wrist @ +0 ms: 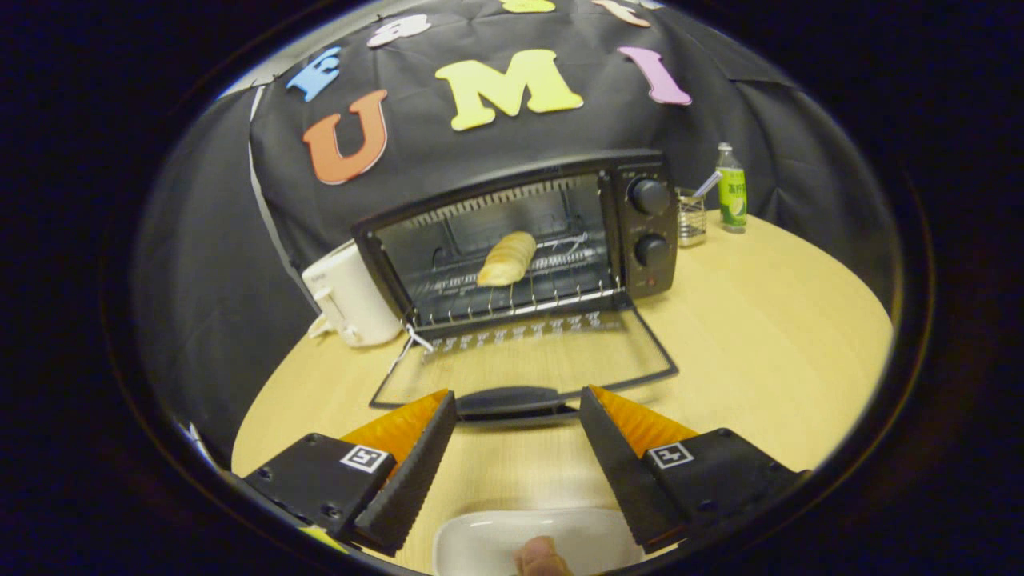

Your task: Open the toaster oven, put the food inside, and close the toaster oven door.

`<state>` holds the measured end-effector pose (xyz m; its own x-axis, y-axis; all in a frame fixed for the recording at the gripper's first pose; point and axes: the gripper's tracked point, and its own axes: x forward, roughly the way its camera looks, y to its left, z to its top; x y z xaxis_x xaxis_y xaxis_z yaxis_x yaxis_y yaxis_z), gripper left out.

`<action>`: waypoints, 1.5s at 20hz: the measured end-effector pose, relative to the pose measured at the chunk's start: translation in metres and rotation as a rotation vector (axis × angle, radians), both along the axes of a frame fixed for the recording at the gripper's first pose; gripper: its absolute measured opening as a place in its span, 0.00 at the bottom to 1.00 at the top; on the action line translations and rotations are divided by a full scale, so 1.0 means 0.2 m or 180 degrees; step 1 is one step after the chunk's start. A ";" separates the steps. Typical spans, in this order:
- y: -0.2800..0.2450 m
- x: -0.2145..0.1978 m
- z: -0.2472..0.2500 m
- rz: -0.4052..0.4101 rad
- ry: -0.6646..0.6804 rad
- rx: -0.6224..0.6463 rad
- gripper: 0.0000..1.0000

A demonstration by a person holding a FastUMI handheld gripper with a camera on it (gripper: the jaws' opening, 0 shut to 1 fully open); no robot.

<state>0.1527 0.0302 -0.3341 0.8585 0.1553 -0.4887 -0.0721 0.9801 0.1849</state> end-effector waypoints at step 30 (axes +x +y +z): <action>0.06 -0.01 -0.01 -0.0259 0.0174 -0.0180 1.00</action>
<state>0.1508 0.0426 -0.3355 0.8390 0.0572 -0.5411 0.0167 0.9913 0.1307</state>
